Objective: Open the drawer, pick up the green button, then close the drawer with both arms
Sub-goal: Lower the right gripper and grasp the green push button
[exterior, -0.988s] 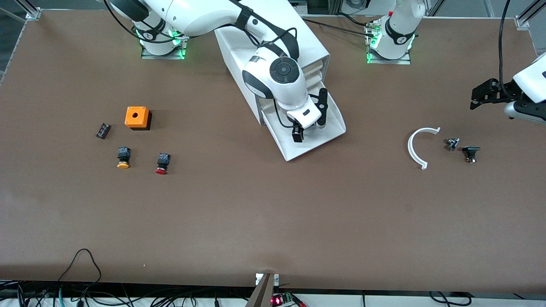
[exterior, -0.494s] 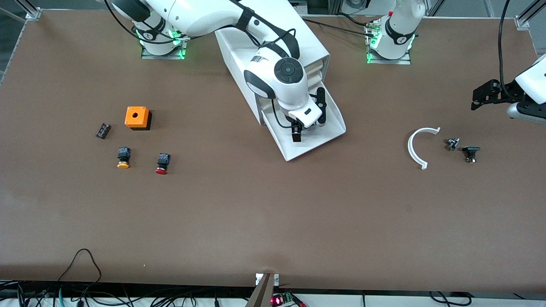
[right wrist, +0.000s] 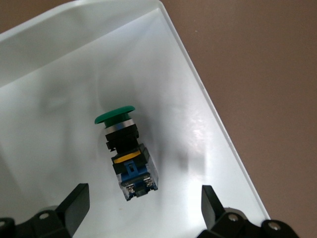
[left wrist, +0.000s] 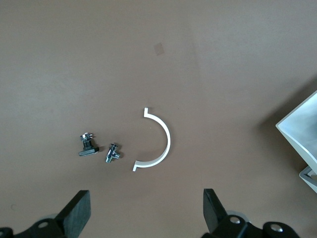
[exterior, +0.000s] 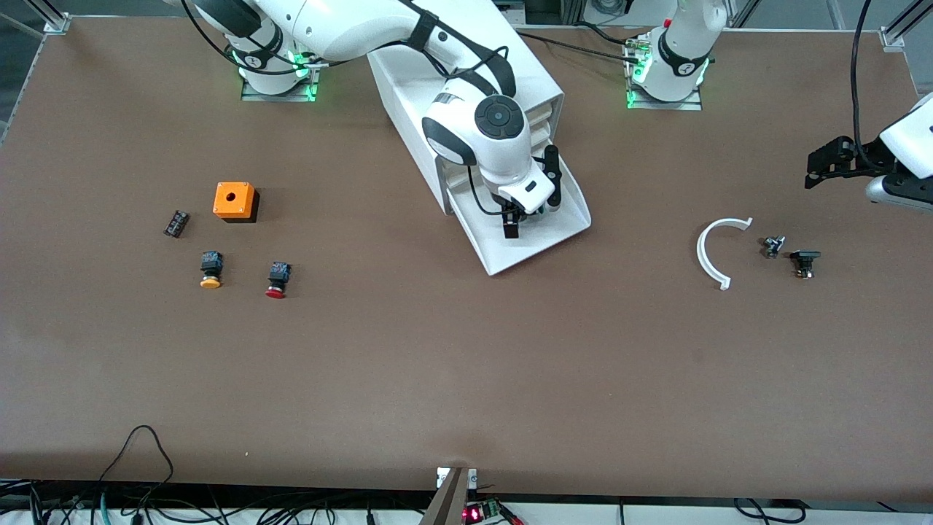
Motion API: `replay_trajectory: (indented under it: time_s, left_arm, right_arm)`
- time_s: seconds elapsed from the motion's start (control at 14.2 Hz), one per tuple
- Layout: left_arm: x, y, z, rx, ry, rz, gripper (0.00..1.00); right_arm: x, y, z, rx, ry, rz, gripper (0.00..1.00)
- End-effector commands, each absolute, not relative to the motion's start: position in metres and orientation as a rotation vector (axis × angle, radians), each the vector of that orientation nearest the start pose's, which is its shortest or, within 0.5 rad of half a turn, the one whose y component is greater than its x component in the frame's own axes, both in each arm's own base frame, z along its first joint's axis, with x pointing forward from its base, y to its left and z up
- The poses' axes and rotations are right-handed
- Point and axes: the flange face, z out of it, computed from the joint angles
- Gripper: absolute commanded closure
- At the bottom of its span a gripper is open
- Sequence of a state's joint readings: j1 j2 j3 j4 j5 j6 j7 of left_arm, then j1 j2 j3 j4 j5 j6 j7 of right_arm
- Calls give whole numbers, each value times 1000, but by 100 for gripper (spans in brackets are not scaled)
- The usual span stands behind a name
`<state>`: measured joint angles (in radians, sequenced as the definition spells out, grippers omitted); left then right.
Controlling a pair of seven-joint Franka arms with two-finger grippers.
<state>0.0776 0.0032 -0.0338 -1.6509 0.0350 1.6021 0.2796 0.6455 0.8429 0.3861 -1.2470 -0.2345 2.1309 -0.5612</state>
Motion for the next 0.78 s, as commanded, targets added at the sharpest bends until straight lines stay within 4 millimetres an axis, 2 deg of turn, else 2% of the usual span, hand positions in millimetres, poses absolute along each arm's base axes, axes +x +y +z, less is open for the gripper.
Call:
replay_trajectory:
  time_s: [0.0, 0.35, 0.71]
  left_arm:
    - [551, 28, 590, -3083, 353, 93, 0]
    - [551, 28, 590, -3085, 353, 95, 0]
    - [552, 29, 589, -3085, 348, 95, 0]
  right_arm:
    - [467, 605, 278, 2249, 2310, 114, 0]
    - [469, 608, 268, 2275, 2302, 144, 0]
    - [463, 613, 268, 2266, 2313, 155, 0]
